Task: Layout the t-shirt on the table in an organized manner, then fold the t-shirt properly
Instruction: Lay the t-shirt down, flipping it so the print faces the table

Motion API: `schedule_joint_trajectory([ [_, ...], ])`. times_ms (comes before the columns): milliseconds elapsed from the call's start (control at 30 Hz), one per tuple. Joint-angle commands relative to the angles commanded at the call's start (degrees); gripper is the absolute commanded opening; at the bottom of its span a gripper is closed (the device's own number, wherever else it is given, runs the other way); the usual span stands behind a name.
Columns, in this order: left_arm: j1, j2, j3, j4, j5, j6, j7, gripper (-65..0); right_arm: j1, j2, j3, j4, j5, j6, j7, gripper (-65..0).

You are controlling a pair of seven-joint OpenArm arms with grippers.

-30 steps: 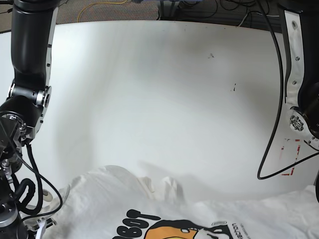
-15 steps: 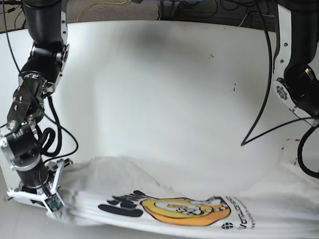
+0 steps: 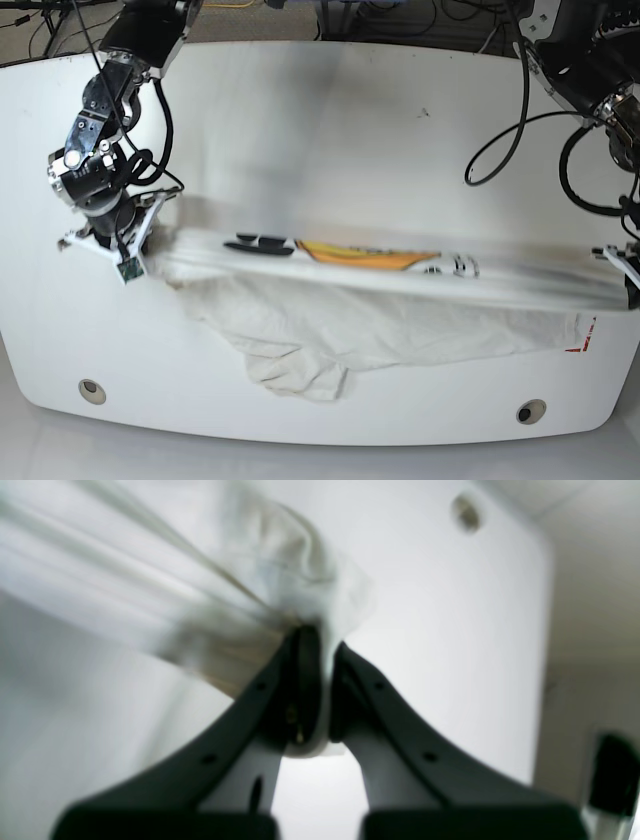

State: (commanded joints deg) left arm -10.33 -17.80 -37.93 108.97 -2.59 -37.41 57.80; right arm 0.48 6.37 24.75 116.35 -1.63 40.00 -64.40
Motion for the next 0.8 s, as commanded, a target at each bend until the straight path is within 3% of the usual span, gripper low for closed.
schedule_joint_trajectory([
  [200,9.1,1.0,-2.2,0.0,0.1,-2.6,-0.2,-65.0,-7.6,-1.5,0.4,-0.1,-0.1,0.0,3.3,-65.0],
  [800,24.4,0.6,-4.3,-0.2,0.4,-2.6,-0.4,-65.0,-19.5,-1.6,0.4,-0.2,0.0,0.0,3.3,-65.0],
])
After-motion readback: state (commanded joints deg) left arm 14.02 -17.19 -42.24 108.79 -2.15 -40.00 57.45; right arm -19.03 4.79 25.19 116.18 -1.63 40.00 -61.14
